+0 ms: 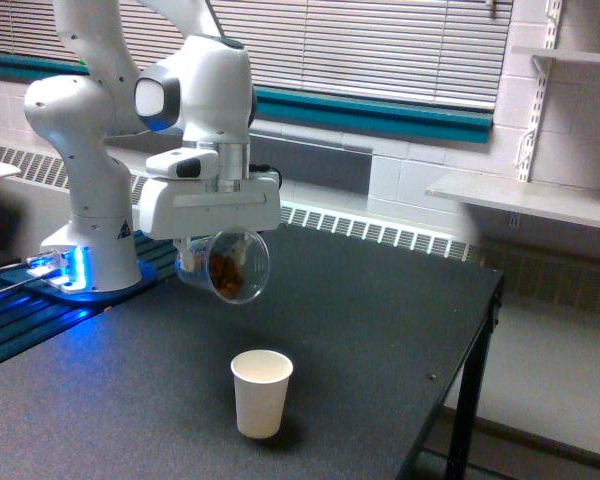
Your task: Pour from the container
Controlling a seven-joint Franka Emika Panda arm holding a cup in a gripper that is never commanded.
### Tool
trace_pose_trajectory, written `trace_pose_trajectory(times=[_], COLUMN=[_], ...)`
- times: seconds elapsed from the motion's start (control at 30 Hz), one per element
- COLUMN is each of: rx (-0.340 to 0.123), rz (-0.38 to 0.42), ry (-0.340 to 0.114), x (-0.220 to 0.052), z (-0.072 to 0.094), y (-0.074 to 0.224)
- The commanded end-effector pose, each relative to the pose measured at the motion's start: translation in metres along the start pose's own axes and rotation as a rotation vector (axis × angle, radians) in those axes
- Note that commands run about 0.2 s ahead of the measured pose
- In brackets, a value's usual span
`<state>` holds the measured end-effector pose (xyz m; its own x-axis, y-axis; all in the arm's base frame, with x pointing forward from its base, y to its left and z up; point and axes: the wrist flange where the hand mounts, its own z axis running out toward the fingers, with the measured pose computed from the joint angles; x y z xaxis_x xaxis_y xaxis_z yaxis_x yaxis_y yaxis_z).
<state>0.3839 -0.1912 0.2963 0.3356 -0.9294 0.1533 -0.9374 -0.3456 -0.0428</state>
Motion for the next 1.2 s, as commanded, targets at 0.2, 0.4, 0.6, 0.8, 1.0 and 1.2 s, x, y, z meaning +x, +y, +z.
trace_pose_trajectory(times=[0.2,0.4,0.6,0.8,1.0,1.2], rx=[-0.033,-0.051,-0.065,-0.078,-0.097,-0.108], rz=[0.025,0.028,0.027,0.027,0.014,0.010], ry=[-0.008,-0.014,-0.020,-0.026,-0.032,-0.042], x=[0.008,0.011,0.013,0.015,0.015,0.017], z=[0.010,0.015,0.021,0.025,0.029,0.032], y=[-0.005,-0.006,-0.009,-0.011,-0.014,-0.016])
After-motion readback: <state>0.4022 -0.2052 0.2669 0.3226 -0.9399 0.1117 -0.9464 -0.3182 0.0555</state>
